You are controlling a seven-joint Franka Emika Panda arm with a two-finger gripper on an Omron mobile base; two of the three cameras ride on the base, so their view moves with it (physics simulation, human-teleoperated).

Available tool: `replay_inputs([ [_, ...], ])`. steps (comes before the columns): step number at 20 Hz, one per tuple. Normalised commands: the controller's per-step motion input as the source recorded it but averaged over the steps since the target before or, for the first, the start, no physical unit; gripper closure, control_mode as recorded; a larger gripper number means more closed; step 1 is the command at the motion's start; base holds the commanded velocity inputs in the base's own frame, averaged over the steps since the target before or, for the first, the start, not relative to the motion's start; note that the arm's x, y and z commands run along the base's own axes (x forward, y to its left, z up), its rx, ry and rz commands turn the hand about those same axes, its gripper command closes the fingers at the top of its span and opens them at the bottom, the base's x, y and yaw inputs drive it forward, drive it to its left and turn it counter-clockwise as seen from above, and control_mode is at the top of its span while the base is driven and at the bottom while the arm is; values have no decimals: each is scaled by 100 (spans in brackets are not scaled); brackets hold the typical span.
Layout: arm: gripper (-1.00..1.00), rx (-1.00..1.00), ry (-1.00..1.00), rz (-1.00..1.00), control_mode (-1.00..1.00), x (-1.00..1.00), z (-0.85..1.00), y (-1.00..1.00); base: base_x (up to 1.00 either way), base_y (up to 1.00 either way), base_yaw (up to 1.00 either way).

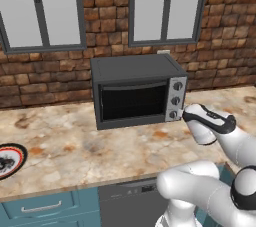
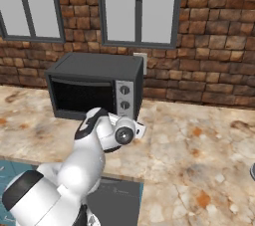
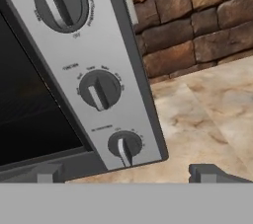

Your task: Pick up the bagel from the plate, place it on the toaster oven rack, close the door, and set the timer.

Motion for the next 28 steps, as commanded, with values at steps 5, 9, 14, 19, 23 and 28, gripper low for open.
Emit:
replay_inputs([
  [5,-100,0,0,0,-100,18,-23,0,0,0,0],
  [9,-100,0,0,0,-100,14,-27,4,0,0,0],
  [14,-100,0,0,0,-100,6,-24,19,0,0,0],
  [19,-100,0,0,0,-100,11,-13,14,0,0,0],
  [23,-100,0,0,0,-100,19,-11,1,0,0,0],
  [28,-100,0,-5,0,-100,1,-3,0,0,0,0],
])
